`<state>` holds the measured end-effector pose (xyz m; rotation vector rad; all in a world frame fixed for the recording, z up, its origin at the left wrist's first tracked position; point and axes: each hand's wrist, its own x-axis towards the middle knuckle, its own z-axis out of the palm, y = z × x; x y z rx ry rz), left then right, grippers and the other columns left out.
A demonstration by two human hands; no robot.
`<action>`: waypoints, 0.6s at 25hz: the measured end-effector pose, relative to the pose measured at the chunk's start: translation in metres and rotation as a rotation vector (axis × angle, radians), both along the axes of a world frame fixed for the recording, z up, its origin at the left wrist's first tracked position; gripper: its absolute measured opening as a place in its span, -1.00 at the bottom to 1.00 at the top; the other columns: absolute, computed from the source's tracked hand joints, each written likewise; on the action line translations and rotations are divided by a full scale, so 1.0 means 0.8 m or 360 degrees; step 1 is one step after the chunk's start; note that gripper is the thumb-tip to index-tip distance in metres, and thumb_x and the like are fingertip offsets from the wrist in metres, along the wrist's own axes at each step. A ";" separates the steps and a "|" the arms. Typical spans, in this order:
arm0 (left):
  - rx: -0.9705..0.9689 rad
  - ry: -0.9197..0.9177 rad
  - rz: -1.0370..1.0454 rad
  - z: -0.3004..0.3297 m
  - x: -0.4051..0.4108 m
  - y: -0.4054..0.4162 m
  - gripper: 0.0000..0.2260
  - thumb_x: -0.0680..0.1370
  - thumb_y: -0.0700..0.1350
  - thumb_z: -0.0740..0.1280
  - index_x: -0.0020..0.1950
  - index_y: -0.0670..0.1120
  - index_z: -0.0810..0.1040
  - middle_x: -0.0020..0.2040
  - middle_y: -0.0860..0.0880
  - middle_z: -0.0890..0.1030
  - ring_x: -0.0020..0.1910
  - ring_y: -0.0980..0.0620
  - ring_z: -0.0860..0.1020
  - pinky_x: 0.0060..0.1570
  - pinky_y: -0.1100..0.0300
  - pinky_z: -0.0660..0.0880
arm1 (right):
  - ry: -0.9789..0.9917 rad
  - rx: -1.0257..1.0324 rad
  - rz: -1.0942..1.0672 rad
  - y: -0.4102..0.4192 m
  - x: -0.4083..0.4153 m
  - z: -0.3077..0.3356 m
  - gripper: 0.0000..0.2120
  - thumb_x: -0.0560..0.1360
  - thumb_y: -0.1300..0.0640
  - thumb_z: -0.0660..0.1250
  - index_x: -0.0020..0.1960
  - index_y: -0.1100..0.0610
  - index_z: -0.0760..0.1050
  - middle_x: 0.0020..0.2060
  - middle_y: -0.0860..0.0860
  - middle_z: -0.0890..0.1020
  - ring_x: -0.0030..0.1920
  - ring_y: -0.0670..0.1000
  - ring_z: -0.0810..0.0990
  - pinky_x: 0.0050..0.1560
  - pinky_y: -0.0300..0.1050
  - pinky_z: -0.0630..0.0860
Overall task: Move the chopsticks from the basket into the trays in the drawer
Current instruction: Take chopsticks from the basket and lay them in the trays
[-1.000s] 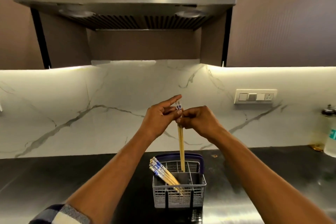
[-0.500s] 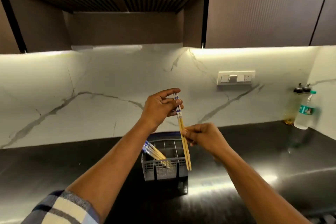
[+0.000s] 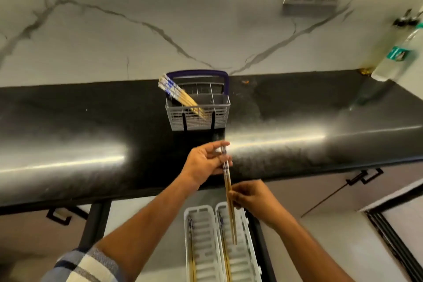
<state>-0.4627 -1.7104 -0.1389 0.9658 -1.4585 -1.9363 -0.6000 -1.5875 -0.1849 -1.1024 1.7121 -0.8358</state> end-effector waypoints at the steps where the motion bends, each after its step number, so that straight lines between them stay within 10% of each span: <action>1: 0.0048 -0.0028 -0.0008 -0.025 0.005 0.014 -0.65 0.53 -0.38 0.35 0.31 -0.22 0.53 -0.03 -0.22 0.66 -0.18 0.01 0.70 -0.08 0.08 0.68 | -0.0023 0.0069 -0.0012 0.014 0.006 -0.027 -0.90 0.56 0.14 0.39 -0.05 0.09 0.69 -0.26 0.05 0.73 -0.23 -0.06 0.69 -0.02 -0.05 0.66; 6: 0.0060 -0.0211 -0.0056 -0.108 0.017 0.047 -0.66 0.54 -0.38 0.34 0.32 -0.24 0.53 0.03 -0.28 0.66 -0.07 -0.03 0.70 -0.04 0.09 0.66 | -0.0013 0.0223 -0.0092 0.053 0.028 -0.114 -0.85 0.56 0.15 0.38 -0.12 -0.01 0.70 -0.25 0.00 0.73 -0.24 -0.06 0.67 0.02 0.15 0.64; 15: -0.0298 -0.0584 0.0044 -0.164 0.044 0.045 -0.75 0.58 -0.09 0.37 0.25 -0.02 0.58 0.08 0.02 0.66 0.09 0.15 0.62 0.08 0.25 0.58 | 0.0356 0.0582 -0.0129 0.076 0.046 -0.178 -0.74 0.57 0.08 0.34 -0.24 0.13 0.64 -0.37 0.02 0.66 -0.39 0.00 0.60 -0.31 -0.10 0.57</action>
